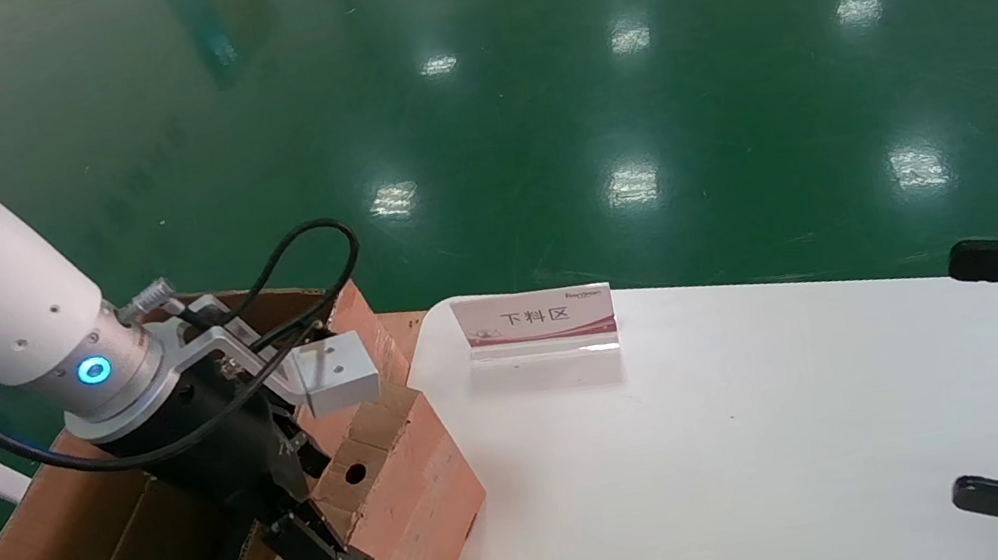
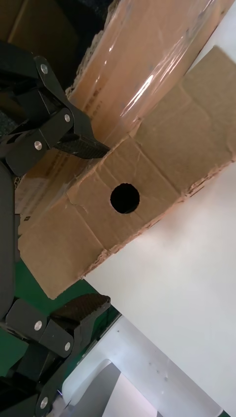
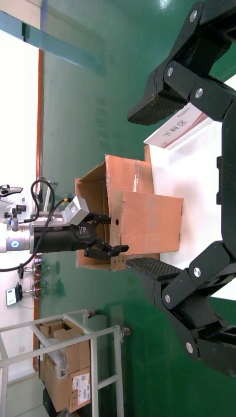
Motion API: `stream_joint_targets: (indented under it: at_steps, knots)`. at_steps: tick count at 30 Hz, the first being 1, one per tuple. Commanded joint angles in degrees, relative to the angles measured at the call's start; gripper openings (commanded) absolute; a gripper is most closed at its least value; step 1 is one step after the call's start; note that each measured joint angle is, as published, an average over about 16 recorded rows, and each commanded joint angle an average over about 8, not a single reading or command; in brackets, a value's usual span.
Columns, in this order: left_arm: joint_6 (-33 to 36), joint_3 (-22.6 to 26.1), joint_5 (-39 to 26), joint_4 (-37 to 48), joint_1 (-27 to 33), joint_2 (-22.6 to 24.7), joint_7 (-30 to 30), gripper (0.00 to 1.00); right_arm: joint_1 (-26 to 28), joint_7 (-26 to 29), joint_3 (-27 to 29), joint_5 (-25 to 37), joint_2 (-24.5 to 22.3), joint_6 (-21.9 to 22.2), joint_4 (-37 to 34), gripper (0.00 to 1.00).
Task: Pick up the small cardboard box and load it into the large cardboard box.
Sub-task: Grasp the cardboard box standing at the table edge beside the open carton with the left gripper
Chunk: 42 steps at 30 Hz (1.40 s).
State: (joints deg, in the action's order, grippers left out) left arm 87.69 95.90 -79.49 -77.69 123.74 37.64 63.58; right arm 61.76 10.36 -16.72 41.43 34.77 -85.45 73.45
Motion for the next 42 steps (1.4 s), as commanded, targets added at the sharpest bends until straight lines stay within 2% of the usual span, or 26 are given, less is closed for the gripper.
stream_joint_targets:
  at_steps: [1, 30, 31, 34, 35, 38, 39, 42]
  knots:
    - [-0.22, 0.61, -0.05, 0.0, -0.1, 0.21, 0.15, 1.0, 0.0, 0.0, -0.01, 0.0, 0.0, 0.0, 0.0, 1.0]
    - [-2.01, 4.62, -3.7, -0.14, -1.06, 4.82, 1.67, 1.0, 0.0, -0.05, -0.11, -0.06, -0.04, 0.05, -0.02, 1.0]
    - [-2.01, 4.6, -3.68, -0.14, -1.06, 4.79, 1.67, 0.95, 0.0, -0.05, -0.11, -0.06, -0.04, 0.06, -0.02, 1.0]
    - [-2.0, 4.54, -3.63, -0.14, -1.05, 4.7, 1.65, 0.58, 0.0, -0.05, -0.11, -0.07, -0.04, 0.06, -0.02, 1.0]
    - [-2.0, 4.51, -3.6, -0.14, -1.05, 4.67, 1.65, 0.45, 0.0, -0.05, -0.11, -0.07, -0.04, 0.06, -0.02, 0.93]
    - [-1.99, 4.44, -3.53, -0.13, -1.04, 4.6, 1.64, 0.08, 0.0, -0.05, -0.11, -0.07, -0.04, 0.06, -0.02, 0.56]
    - [-1.99, 4.42, -3.5, -0.13, -1.03, 4.58, 1.64, 0.0, 0.01, -0.05, -0.11, -0.07, -0.04, 0.06, -0.02, 0.43]
    - [-1.98, 4.37, -3.44, -0.13, -1.02, 4.53, 1.63, 0.0, 0.01, -0.05, -0.11, -0.07, -0.04, 0.06, -0.02, 0.06]
